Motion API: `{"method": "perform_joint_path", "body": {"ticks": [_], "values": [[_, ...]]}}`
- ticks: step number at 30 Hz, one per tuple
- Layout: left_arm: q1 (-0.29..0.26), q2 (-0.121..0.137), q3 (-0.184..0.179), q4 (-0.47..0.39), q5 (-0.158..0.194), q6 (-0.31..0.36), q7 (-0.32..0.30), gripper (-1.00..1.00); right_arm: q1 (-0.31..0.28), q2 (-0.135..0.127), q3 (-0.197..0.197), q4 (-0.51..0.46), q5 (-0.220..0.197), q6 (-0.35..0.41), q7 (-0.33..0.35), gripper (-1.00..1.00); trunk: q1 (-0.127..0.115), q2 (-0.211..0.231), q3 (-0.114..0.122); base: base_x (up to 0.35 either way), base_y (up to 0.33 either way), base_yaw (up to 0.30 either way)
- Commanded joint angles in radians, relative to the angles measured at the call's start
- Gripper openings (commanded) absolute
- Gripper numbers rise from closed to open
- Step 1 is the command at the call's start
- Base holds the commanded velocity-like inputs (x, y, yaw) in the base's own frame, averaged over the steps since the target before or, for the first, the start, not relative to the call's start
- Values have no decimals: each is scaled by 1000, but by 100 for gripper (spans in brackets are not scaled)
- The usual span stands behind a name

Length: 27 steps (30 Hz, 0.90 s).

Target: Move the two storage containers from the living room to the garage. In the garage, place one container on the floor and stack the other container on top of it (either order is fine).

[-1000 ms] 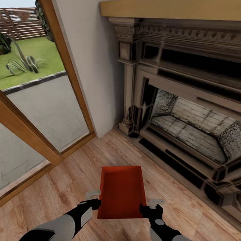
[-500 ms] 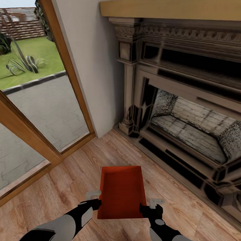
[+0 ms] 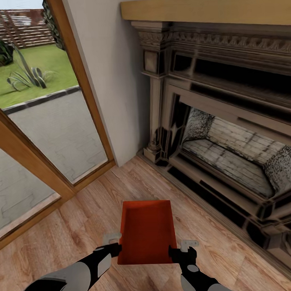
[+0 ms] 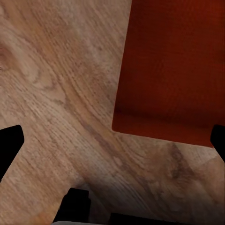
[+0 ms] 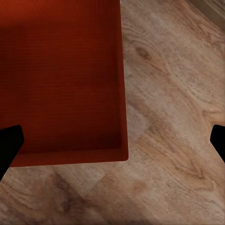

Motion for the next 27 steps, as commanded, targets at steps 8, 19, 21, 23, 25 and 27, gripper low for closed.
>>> {"method": "perform_joint_path", "body": {"ticks": [8, 19, 21, 23, 25, 27], "values": [[0, -1, -9, 1, 10, -16, 4, 100, -1, 0, 3, 1, 0, -3, -5, 100, 0, 0, -1, 0, 0, 0], [0, -3, -8, 1, 10, -17, 6, 100, -1, 0, 3, 1, 0, -3, -5, 100, 0, 0, -1, 0, 0, 0], [0, -3, -8, 1, 10, -17, 6, 100, -1, 0, 3, 1, 0, -3, -5, 100, 0, 0, -1, 0, 0, 0], [0, -3, -8, 1, 11, -17, 6, 100, -1, 0, 3, 2, 0, -3, -5, 100, 4, -7, -4, 0, 0, 0], [0, -3, -8, 1, 11, -17, 6, 100, -1, 0, 3, 2, 0, -3, -5, 100, 11, -21, -10, 0, 0, 0], [0, -3, -8, 1, 11, -17, 6, 100, -1, 0, 3, 2, 0, -3, -5, 100, 19, -35, -16, 0, 0, 0]]}}
